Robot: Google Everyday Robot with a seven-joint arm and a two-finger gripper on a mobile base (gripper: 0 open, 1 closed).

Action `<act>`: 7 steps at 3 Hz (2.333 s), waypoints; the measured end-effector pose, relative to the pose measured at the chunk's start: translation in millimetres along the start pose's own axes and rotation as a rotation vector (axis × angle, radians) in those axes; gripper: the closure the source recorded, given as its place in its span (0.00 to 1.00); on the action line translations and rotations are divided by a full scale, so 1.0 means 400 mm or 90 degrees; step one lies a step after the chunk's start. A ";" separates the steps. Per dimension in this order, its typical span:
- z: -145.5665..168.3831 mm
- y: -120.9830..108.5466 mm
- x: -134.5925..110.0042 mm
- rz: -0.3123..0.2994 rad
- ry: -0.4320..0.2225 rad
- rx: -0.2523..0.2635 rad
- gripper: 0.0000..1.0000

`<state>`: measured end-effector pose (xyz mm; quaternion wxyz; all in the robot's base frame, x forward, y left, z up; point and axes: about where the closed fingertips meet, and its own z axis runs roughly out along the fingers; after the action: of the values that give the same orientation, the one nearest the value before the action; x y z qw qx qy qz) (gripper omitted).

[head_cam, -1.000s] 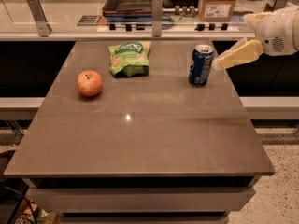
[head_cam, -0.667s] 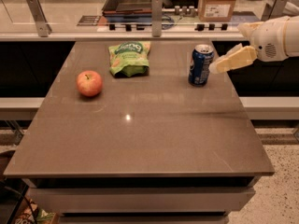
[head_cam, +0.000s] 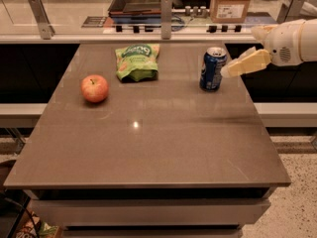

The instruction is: Knock pepsi can over

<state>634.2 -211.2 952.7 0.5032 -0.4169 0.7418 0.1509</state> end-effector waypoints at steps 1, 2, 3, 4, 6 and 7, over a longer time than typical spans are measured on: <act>0.043 -0.024 0.013 0.019 -0.037 -0.007 0.00; 0.086 -0.043 0.031 0.034 -0.069 -0.016 0.00; 0.127 -0.048 0.052 0.046 -0.091 -0.032 0.00; 0.151 -0.042 0.070 0.058 -0.105 -0.045 0.00; 0.179 -0.014 0.079 0.076 -0.143 -0.063 0.00; 0.186 -0.007 0.074 0.081 -0.167 -0.066 0.00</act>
Offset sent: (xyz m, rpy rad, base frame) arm 0.0510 0.0031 -0.0368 0.1853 -0.0345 0.0249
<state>678.4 -178.8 894.1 0.5631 -0.3714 0.6856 0.2736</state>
